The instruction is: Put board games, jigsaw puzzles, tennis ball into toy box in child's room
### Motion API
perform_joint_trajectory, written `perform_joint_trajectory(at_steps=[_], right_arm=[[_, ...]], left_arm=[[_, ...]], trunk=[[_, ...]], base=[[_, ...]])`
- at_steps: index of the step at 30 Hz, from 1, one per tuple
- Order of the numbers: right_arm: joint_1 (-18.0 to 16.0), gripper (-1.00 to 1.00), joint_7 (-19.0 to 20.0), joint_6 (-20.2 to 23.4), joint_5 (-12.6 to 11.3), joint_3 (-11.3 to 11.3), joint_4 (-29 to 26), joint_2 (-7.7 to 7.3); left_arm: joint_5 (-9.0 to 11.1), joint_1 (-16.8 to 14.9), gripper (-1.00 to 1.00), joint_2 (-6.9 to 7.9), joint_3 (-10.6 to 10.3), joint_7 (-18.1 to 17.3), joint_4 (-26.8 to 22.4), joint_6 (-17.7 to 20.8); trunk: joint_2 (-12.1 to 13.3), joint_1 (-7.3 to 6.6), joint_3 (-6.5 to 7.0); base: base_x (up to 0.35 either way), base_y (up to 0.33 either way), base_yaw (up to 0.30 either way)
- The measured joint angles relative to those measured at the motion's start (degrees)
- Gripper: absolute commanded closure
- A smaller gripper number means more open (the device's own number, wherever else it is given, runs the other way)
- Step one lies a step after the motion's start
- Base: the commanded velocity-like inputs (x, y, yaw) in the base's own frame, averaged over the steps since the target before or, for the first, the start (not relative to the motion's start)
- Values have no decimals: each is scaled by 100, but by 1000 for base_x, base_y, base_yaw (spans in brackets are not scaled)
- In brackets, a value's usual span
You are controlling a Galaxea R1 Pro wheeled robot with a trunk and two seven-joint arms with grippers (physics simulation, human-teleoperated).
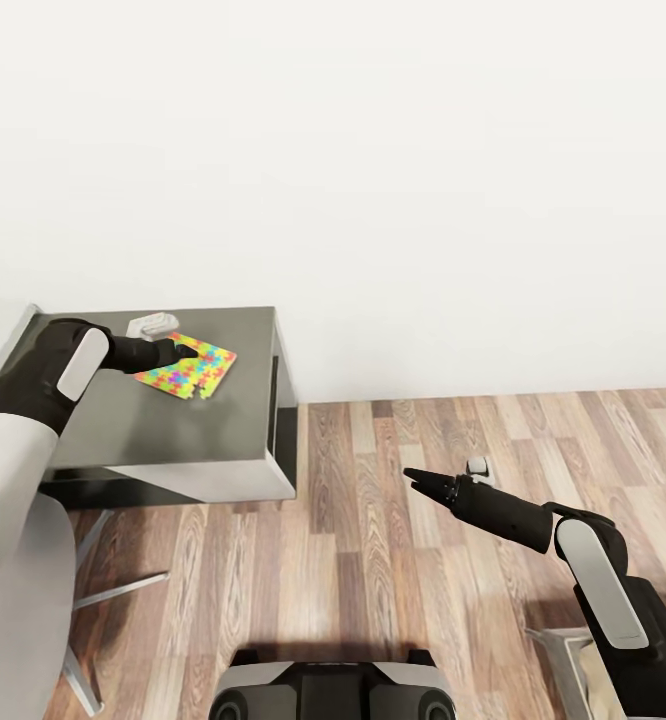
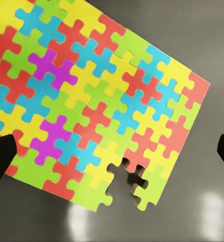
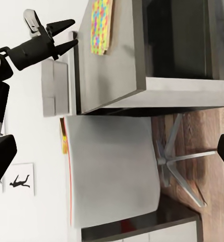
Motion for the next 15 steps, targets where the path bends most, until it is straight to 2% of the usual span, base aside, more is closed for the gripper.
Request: perform_joint_trajectory(at_steps=[9,15], right_arm=[[0,-100,-6,1,1,0,-1,0],[0,-100,-9,1,2,0,2,0]], left_arm=[[-28,0,-100,-6,-11,13,-2,-18],[-36,0,-100,-8,-11,22,-3,-26]], trunk=[[0,1,0],[0,0,0]], base=[[16,28,0],[74,75,0]])
